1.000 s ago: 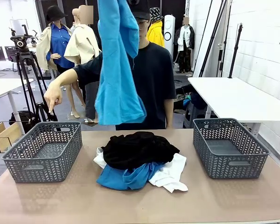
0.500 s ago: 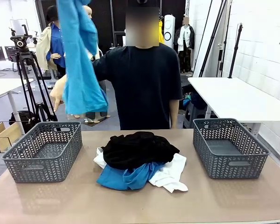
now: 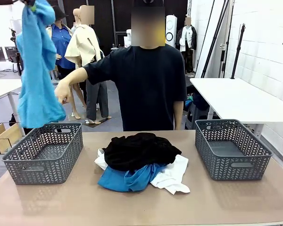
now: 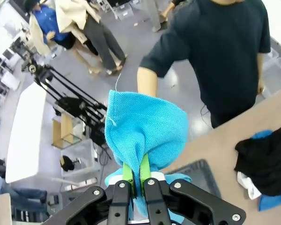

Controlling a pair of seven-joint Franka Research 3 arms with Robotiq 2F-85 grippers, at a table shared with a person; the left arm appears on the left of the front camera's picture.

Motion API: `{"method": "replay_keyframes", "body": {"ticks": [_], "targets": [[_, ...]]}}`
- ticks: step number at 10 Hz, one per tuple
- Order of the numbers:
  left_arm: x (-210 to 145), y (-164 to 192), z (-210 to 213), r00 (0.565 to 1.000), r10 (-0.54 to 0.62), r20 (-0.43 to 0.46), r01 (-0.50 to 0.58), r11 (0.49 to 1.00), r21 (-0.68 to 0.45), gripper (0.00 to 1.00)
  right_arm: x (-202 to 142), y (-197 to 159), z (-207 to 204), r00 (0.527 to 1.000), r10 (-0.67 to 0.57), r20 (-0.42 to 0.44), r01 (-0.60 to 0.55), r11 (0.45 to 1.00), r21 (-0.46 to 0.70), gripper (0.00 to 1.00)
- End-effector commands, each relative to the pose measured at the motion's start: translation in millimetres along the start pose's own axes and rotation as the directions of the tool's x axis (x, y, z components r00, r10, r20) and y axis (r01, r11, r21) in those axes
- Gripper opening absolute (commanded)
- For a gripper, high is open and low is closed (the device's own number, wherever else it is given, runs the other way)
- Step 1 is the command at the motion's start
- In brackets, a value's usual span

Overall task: Sort the tops and bottoms.
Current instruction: Sort the clothes according to human instructions.

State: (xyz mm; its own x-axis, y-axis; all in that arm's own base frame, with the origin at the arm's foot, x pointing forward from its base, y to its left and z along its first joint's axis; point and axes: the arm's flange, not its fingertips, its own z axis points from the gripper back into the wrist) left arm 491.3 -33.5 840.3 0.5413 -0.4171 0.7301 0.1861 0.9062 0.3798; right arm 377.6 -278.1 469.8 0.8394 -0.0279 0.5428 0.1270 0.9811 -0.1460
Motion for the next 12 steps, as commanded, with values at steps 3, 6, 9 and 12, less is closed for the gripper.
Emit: {"method": "replay_keyframes", "body": {"ticks": [3, 6, 9, 12], "targets": [[-93.1, -18.9, 4.3, 0.989, 0.149, -0.026, -0.15, 0.986, -0.071, 0.0, -0.1, -1.4, -1.7, 1.0, -0.005, 0.002, 0.005, 1.0, 0.006, 1.0], [-141.6, -39.4, -19.7, 0.976, 0.21, -0.055, -0.213, 0.975, -0.069, 0.0, -0.1, -1.4, -1.7, 1.0, -0.005, 0.002, 0.005, 1.0, 0.006, 1.0], [-193.4, -86.5, -50.8, 0.979, 0.113, -0.172, -0.143, 0.975, -0.168, 0.0, -0.1, -1.4, -1.7, 1.0, -0.005, 0.002, 0.005, 1.0, 0.006, 1.0], [-243.5, -87.3, -73.5, 0.963, 0.021, -0.27, -0.055, 0.992, -0.117, 0.0, -0.1, -1.4, -1.7, 1.0, -0.005, 0.002, 0.005, 1.0, 0.006, 1.0]]}}
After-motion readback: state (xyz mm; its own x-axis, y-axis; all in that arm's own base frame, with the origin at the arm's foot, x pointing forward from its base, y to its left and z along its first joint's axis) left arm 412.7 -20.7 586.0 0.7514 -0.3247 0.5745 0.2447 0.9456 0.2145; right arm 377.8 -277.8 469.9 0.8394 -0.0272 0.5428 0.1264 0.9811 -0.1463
